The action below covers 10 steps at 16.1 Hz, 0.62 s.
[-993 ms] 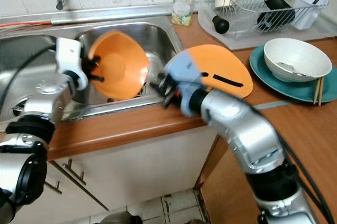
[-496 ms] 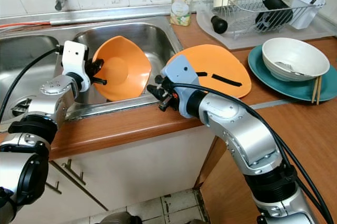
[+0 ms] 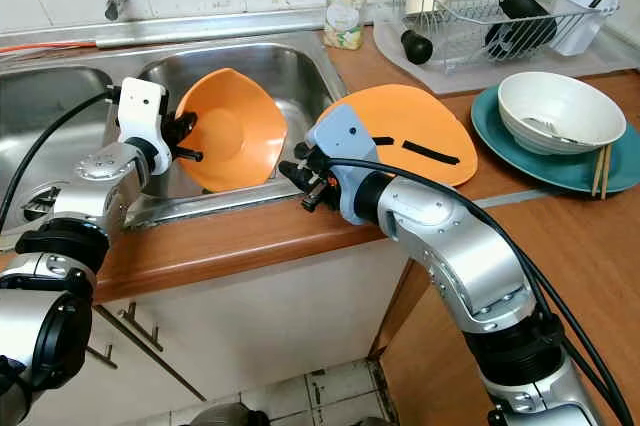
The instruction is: Kitchen organization
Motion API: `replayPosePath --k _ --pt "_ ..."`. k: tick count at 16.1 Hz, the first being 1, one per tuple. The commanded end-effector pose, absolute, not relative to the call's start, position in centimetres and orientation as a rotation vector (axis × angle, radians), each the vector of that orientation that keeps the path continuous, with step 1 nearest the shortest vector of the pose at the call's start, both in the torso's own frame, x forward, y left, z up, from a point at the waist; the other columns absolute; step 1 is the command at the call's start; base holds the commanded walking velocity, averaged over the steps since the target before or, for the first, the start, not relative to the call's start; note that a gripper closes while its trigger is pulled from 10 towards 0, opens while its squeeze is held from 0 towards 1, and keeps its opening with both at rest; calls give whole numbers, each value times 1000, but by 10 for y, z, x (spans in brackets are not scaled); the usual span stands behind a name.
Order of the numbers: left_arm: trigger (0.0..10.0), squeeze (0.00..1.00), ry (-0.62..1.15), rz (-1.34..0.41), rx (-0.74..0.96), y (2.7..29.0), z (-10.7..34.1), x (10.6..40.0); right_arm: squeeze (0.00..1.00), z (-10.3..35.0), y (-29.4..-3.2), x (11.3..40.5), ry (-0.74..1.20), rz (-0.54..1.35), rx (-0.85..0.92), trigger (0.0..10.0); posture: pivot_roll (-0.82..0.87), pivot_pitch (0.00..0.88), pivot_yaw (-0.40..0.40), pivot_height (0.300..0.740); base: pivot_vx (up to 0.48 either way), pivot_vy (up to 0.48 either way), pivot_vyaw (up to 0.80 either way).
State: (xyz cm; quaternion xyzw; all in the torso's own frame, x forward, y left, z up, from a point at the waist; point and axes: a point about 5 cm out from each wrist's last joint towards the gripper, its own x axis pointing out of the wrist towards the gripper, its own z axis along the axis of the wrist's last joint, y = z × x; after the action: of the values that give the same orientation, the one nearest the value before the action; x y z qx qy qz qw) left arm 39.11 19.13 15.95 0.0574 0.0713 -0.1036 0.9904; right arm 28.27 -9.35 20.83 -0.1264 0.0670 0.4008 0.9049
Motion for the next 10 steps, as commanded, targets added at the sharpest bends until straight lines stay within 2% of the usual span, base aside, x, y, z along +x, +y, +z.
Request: replayPosePath --k 1,2,10 --pt "4471 0 99 -214 145 187 174 397 0 211 -91 280 112 827 -274 10000 -45 0 44 740 0 0 0" --pt "10000 0 195 -242 216 179 159 398 0 205 -93 285 137 751 -243 10000 -52 0 59 740 0 0 0" --pt "10000 0 234 -261 256 174 153 398 0 202 -93 287 145 717 -232 10000 -55 0 63 740 0 0 0"
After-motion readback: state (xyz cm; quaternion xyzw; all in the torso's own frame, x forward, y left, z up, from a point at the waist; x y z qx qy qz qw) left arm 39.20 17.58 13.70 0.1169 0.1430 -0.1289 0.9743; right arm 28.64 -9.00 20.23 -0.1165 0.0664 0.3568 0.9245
